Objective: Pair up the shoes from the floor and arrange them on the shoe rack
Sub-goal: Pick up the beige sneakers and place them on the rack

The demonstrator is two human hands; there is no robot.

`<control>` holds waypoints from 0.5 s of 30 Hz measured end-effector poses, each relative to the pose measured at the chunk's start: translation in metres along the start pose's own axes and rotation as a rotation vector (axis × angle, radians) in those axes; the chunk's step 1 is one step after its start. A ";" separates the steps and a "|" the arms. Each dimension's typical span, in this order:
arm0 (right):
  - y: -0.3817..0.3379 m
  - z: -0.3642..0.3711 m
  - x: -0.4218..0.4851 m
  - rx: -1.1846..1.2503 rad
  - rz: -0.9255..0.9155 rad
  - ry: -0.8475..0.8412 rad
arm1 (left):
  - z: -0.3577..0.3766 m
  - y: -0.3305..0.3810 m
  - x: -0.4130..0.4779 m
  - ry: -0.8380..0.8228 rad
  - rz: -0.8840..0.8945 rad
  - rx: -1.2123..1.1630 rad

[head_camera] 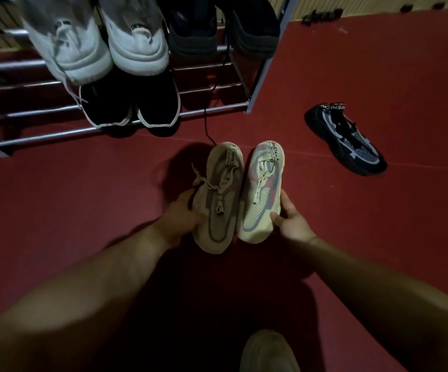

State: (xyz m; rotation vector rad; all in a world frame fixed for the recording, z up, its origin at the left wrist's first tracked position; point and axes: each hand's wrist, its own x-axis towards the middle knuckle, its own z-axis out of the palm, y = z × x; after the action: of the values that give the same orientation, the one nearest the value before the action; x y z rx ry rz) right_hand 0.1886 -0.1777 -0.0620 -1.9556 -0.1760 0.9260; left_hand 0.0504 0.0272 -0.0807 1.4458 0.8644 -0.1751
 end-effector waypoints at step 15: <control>0.001 -0.002 -0.025 0.283 0.065 -0.099 | -0.006 0.002 -0.015 -0.400 0.088 -0.053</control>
State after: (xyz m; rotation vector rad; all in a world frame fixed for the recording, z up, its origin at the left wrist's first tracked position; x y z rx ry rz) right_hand 0.1717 -0.1914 -0.0489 -1.6640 -0.0350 1.0318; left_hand 0.0385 0.0276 -0.0692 1.3357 0.4750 -0.3582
